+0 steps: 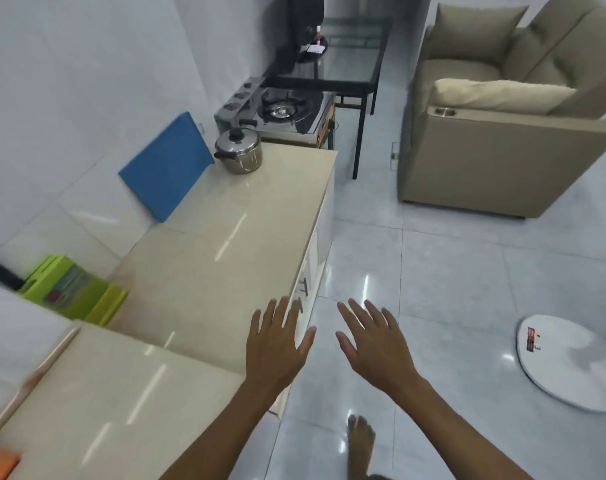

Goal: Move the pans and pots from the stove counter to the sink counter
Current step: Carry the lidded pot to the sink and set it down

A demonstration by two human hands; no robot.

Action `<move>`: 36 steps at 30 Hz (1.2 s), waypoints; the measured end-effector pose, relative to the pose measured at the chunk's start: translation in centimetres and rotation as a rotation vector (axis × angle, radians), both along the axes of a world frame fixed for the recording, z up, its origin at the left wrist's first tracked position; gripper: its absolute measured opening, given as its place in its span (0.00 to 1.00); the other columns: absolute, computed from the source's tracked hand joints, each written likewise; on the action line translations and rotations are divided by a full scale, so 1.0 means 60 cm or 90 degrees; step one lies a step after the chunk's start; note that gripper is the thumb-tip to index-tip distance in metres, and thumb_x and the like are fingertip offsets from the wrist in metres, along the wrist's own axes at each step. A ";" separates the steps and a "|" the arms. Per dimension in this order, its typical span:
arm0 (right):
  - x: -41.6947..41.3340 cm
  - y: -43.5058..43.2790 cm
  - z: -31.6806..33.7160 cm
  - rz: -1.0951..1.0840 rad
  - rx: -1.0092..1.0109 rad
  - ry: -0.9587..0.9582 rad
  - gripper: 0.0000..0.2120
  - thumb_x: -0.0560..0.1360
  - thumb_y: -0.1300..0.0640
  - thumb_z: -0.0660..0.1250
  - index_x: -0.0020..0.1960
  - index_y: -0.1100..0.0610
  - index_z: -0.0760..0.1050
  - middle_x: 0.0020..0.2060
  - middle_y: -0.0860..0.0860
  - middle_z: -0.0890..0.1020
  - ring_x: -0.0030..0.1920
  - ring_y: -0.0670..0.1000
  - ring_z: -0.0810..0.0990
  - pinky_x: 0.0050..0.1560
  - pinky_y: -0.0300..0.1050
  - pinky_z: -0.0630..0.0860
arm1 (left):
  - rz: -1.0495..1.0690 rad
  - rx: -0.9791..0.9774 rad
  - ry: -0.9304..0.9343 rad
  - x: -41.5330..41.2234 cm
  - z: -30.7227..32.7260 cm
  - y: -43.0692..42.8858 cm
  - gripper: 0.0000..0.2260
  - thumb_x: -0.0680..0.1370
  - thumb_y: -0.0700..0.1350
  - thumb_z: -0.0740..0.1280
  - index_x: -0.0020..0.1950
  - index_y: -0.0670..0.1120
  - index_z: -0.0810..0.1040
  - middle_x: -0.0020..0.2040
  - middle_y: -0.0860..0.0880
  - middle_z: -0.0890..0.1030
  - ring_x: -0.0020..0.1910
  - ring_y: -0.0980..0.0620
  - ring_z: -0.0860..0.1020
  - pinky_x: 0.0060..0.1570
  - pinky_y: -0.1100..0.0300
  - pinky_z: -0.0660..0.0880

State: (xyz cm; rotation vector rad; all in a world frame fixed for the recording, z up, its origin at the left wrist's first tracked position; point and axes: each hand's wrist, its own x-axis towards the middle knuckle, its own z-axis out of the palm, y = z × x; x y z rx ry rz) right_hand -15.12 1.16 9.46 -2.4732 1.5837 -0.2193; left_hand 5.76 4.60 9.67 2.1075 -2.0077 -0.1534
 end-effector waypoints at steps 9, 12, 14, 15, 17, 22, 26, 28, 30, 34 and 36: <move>0.001 -0.371 -0.014 0.093 0.006 0.026 0.28 0.82 0.41 0.52 0.75 0.53 0.71 0.71 0.55 0.77 0.71 0.61 0.75 0.70 0.62 0.70 | 0.112 0.027 0.036 -0.012 -0.018 -0.311 0.34 0.79 0.68 0.47 0.77 0.48 0.69 0.77 0.46 0.70 0.77 0.44 0.66 0.78 0.42 0.57; 0.034 -0.494 -0.028 0.118 -0.007 0.040 0.28 0.81 0.41 0.52 0.75 0.53 0.71 0.71 0.54 0.77 0.71 0.61 0.75 0.70 0.62 0.71 | 0.157 0.014 0.033 0.017 -0.038 -0.420 0.30 0.80 0.65 0.55 0.75 0.48 0.72 0.76 0.45 0.72 0.76 0.44 0.68 0.77 0.42 0.60; 0.070 -0.582 -0.035 0.139 -0.014 0.057 0.27 0.82 0.42 0.52 0.75 0.54 0.71 0.71 0.54 0.78 0.71 0.61 0.75 0.69 0.62 0.71 | 0.186 -0.006 0.039 0.045 -0.051 -0.499 0.28 0.80 0.63 0.59 0.72 0.47 0.76 0.73 0.44 0.75 0.74 0.44 0.72 0.74 0.41 0.64; 0.087 -0.618 -0.038 0.148 -0.019 0.064 0.26 0.82 0.43 0.53 0.75 0.54 0.72 0.70 0.53 0.78 0.70 0.60 0.75 0.69 0.62 0.72 | 0.200 -0.004 0.047 0.057 -0.056 -0.529 0.28 0.80 0.63 0.59 0.71 0.46 0.77 0.73 0.44 0.76 0.74 0.44 0.72 0.74 0.42 0.65; 0.129 -0.699 -0.037 0.160 -0.020 0.060 0.22 0.83 0.47 0.59 0.74 0.54 0.73 0.69 0.53 0.80 0.68 0.60 0.77 0.66 0.60 0.74 | 0.256 0.004 0.069 0.091 -0.061 -0.597 0.28 0.81 0.64 0.57 0.71 0.46 0.77 0.73 0.46 0.76 0.74 0.45 0.72 0.74 0.43 0.64; 0.234 -0.892 -0.018 0.213 -0.048 0.009 0.19 0.80 0.52 0.68 0.69 0.56 0.78 0.60 0.52 0.85 0.59 0.58 0.84 0.55 0.55 0.80 | 0.360 -0.002 0.095 0.175 -0.056 -0.752 0.28 0.81 0.64 0.56 0.73 0.46 0.74 0.73 0.46 0.76 0.73 0.47 0.72 0.74 0.46 0.63; 0.319 -1.035 -0.004 0.275 -0.054 -0.016 0.20 0.79 0.52 0.69 0.70 0.56 0.77 0.60 0.53 0.85 0.58 0.58 0.84 0.55 0.55 0.80 | 0.440 -0.027 0.097 0.243 -0.048 -0.849 0.28 0.81 0.63 0.58 0.72 0.45 0.75 0.71 0.45 0.78 0.70 0.46 0.74 0.73 0.45 0.65; 0.368 -1.111 0.000 0.303 -0.056 -0.028 0.20 0.80 0.52 0.68 0.69 0.56 0.77 0.59 0.53 0.85 0.57 0.57 0.84 0.55 0.54 0.80 | 0.480 -0.044 0.097 0.278 -0.047 -0.896 0.26 0.81 0.61 0.60 0.70 0.43 0.77 0.67 0.44 0.81 0.66 0.45 0.78 0.70 0.44 0.69; 0.416 -1.184 -0.004 0.331 -0.061 -0.047 0.19 0.79 0.53 0.69 0.68 0.57 0.78 0.57 0.53 0.86 0.55 0.56 0.85 0.52 0.53 0.81 | 0.529 -0.053 0.116 0.311 -0.052 -0.939 0.24 0.81 0.58 0.63 0.69 0.43 0.77 0.64 0.43 0.83 0.63 0.44 0.80 0.67 0.43 0.71; 0.524 -1.348 -0.024 0.405 -0.057 -0.078 0.19 0.78 0.58 0.70 0.68 0.57 0.78 0.53 0.54 0.87 0.48 0.59 0.86 0.46 0.54 0.81 | 0.659 -0.070 0.282 0.377 -0.068 -1.032 0.22 0.81 0.54 0.66 0.73 0.46 0.73 0.69 0.46 0.80 0.65 0.44 0.78 0.67 0.46 0.71; 0.577 -1.424 -0.038 0.428 -0.044 -0.062 0.19 0.78 0.59 0.69 0.69 0.56 0.77 0.53 0.55 0.87 0.45 0.62 0.84 0.44 0.55 0.80 | 0.766 -0.140 0.431 0.399 -0.073 -1.076 0.23 0.81 0.50 0.68 0.74 0.45 0.72 0.70 0.46 0.78 0.66 0.45 0.78 0.67 0.47 0.73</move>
